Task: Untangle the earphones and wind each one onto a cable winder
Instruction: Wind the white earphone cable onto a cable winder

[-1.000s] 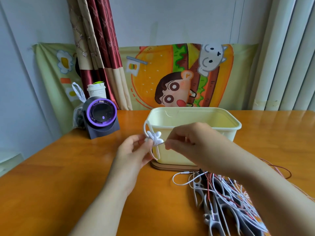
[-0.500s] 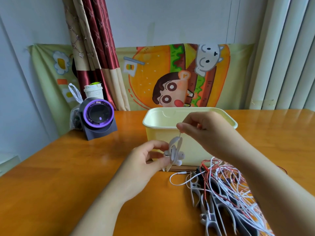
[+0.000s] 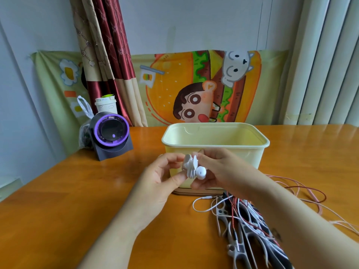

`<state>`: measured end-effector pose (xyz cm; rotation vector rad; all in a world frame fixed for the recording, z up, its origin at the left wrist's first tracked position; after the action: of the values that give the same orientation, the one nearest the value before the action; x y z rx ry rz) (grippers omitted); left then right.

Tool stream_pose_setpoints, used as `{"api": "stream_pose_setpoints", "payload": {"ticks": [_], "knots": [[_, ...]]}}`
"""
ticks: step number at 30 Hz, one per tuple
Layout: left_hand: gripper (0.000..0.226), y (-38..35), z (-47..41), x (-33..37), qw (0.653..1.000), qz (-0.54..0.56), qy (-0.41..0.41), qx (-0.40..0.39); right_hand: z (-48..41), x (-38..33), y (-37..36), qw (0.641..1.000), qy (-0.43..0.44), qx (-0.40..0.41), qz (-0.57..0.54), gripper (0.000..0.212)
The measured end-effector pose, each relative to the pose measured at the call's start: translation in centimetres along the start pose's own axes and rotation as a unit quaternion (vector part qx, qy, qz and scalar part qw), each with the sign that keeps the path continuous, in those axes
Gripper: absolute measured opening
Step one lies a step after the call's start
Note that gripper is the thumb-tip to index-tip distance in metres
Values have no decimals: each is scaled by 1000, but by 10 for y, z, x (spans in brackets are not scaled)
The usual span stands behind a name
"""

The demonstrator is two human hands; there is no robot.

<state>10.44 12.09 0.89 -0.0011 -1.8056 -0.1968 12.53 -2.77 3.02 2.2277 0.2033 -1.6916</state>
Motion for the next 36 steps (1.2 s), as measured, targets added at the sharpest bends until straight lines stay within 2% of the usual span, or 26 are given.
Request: {"api": "stream_pose_setpoints", "payload": {"ticks": [1,3,6,9,12,15,19,24,27,32,36], "knots": [[22,1,-1,0,1000,-19,-1,18,0,-1,0,1000,4,13,-19,34],[33,1,-1,1,999,-7,2,34,-2,-1,2,998,30,57,15,26],[48,-3,0,4,990,129,49,27,-3,-4,3,983,92,130,92,24],[55,-7,-1,0,965,238,108,-5,-2,-7,7,968,135,192,92,23],[50,-21,2,-3,952,254,159,-57,1,-10,7,953,173,223,113,22],[27,-31,3,-6,944,292,151,-22,4,-9,-8,949,188,210,141,18],[32,-27,2,-10,933,331,124,63,4,-13,-16,950,202,164,171,13],[17,-12,-1,-9,927,336,100,136,3,-26,1,941,196,152,228,14],[16,-3,-4,-8,929,330,76,148,4,-30,8,952,181,127,213,12],[19,-9,-4,-8,949,289,43,121,6,-28,-12,961,177,40,208,30],[34,-5,-5,-9,948,291,23,129,5,-17,-25,952,186,54,238,19]]}}
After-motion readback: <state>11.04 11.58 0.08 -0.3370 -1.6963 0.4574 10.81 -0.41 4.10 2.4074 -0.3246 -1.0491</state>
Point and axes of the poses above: each hand's wrist, its own z-axis away from the middle knuckle, its own y-axis out of the back of the hand, x = y × z, the point moved 4 cm from there along -z, towards the middle knuckle, and after that the axes turned 12 degrees about y, right-handed, at the moved point
